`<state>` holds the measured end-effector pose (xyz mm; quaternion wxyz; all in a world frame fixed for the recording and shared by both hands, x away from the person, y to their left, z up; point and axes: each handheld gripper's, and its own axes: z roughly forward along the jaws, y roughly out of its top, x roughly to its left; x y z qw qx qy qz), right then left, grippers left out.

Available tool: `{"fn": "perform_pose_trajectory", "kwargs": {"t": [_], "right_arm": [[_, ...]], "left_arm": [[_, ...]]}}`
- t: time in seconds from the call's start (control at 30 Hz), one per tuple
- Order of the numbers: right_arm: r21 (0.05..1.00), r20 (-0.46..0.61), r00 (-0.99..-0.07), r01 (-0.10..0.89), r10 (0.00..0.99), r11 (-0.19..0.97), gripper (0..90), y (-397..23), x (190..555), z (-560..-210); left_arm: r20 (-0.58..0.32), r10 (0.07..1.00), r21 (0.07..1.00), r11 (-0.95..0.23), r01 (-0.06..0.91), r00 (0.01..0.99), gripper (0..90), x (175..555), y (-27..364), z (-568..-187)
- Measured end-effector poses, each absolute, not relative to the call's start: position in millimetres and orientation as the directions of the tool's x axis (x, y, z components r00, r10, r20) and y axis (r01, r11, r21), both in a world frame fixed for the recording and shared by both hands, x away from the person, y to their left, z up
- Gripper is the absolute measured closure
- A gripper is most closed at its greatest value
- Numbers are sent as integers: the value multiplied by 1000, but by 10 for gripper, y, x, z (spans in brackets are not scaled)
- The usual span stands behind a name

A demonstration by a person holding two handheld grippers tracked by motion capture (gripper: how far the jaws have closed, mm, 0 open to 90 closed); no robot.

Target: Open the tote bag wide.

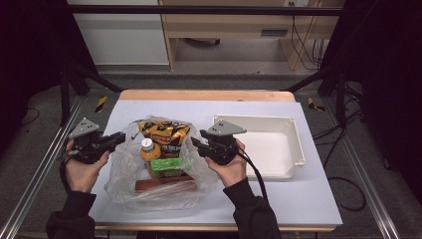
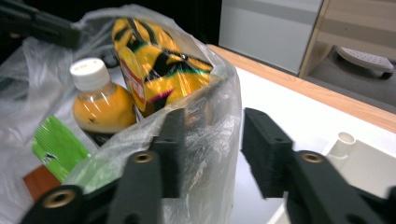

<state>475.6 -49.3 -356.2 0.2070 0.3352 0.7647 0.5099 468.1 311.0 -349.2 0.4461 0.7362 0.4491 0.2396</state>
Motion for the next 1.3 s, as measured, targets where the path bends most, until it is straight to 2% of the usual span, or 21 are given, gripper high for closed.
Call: {"fn": "perform_pose_trajectory", "kwargs": {"t": [0.1, 0.13, 0.17, 0.3, 0.57, 0.8, 1.0, 1.3], "right_arm": [[913, 23, -688, 310, 725, 264, 700, -491, 4774, -3579], [913, 23, -688, 310, 725, 264, 700, -491, 4774, -3579], [909, 28, -689, 320, 724, 269, 771, -490, 4789, -3587], [901, 23, -690, 327, 724, 283, 894, -500, 4812, -3595], [913, 5, -634, 319, 773, 256, 900, -536, 4908, -3619], [880, -15, -619, 365, 785, 304, 900, -474, 4996, -3763], [844, 8, -627, 422, 779, 332, 900, -428, 5027, -4045], [808, -8, -624, 457, 781, 373, 900, -355, 5040, -4273]], "left_arm": [[-39, 875, 875, -203, 440, 483, 894, 4683, 3111, -3492], [-39, 875, 875, -203, 440, 483, 899, 4683, 3111, -3492], [-36, 874, 879, -202, 431, 484, 900, 4687, 3114, -3475], [-28, 870, 900, -192, 391, 492, 900, 4693, 3103, -3413], [-13, 886, 917, -174, 359, 463, 900, 4806, 3038, -3341], [-9, 903, 887, -190, 420, 429, 900, 5023, 2972, -3454], [-21, 911, 822, -219, 526, 412, 900, 5152, 3004, -3816], [-12, 907, 742, -274, 612, 421, 900, 5183, 2974, -4308]]}}
